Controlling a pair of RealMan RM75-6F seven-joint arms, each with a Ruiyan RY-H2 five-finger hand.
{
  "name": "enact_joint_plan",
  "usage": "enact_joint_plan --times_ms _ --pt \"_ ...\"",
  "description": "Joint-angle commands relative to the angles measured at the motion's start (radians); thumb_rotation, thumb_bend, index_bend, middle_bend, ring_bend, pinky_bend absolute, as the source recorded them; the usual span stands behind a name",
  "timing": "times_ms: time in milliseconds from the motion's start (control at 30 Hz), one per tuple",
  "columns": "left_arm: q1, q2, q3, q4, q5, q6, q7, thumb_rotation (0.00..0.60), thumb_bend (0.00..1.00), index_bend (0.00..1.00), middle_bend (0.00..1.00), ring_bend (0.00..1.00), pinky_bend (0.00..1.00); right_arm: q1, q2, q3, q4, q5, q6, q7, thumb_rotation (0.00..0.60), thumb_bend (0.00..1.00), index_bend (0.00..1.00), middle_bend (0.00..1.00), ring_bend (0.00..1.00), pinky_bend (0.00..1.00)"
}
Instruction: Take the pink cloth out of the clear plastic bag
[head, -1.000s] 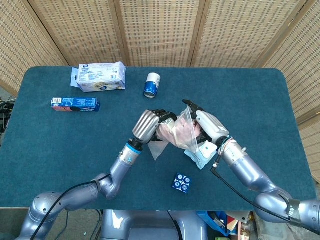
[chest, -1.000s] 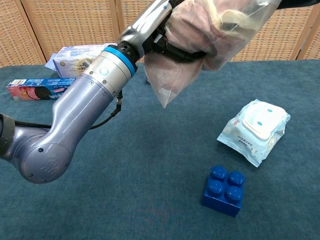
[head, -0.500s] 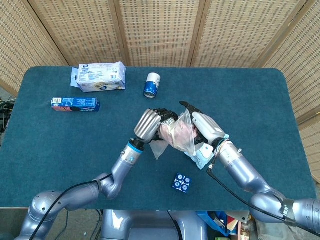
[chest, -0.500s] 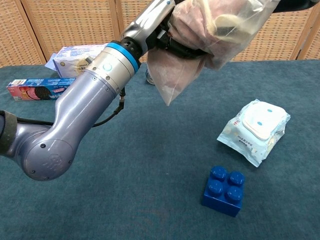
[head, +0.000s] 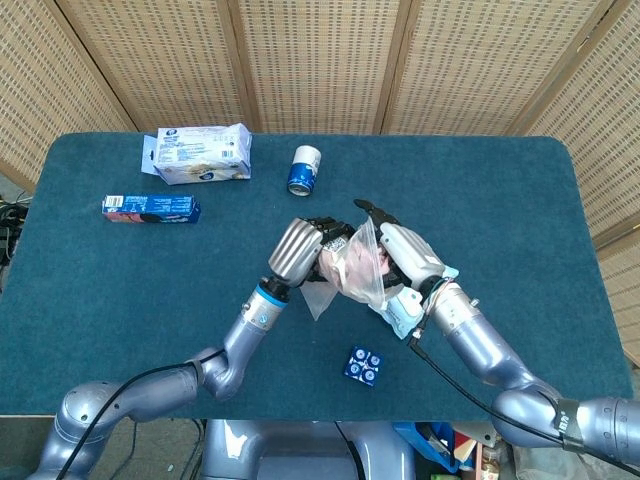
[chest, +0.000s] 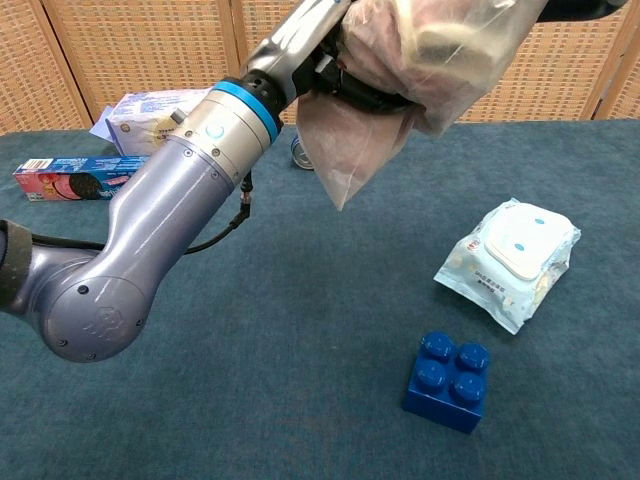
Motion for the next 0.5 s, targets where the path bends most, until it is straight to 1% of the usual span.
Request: enact_joint_plan --times_ms 33,133,200,300,400,467,500 --pt "0.002 0.004 0.0 -0.006 -0.001 0.0 0.002 0.6 0.3 0.64 0.63 0.56 0.66 -0.005 -0.004 0.001 -0.003 -0.006 0.009 -0.004 0.6 0.56 0.7 0.0 0.0 0.0" --pt "0.004 0.008 0.001 -0.012 0.0 0.0 0.004 0.6 0.3 0.64 0.63 0.56 0.66 -0.008 -0.006 0.001 -0.005 -0.012 0.016 -0.009 0.6 0.65 0.73 0.0 0.0 0.0" --pt "0.005 0.011 0.001 -0.017 0.0 -0.001 0.005 0.6 0.3 0.64 0.63 0.56 0.66 -0.011 -0.007 0.002 -0.008 -0.016 0.019 -0.01 0.6 0.69 0.74 0.0 0.0 0.0" --pt "0.008 0.02 0.005 -0.026 0.002 -0.004 0.002 0.6 0.3 0.64 0.61 0.55 0.66 -0.017 -0.007 0.001 -0.014 -0.026 0.021 -0.013 0.6 0.71 0.75 0.0 0.0 0.0" --pt "0.012 0.031 0.013 -0.034 0.008 -0.007 0.001 0.6 0.3 0.62 0.55 0.51 0.66 -0.027 -0.008 0.002 -0.021 -0.04 0.028 -0.01 0.6 0.73 0.76 0.0 0.0 0.0" --pt "0.016 0.039 0.019 -0.039 0.012 -0.009 0.0 0.6 0.3 0.57 0.49 0.46 0.64 -0.035 -0.011 0.004 -0.026 -0.055 0.034 -0.005 0.6 0.73 0.76 0.0 0.0 0.0" --pt "0.018 0.045 0.023 -0.043 0.013 -0.012 0.0 0.6 0.3 0.54 0.45 0.42 0.61 -0.041 -0.011 0.005 -0.028 -0.064 0.037 -0.002 0.6 0.73 0.76 0.0 0.0 0.0"
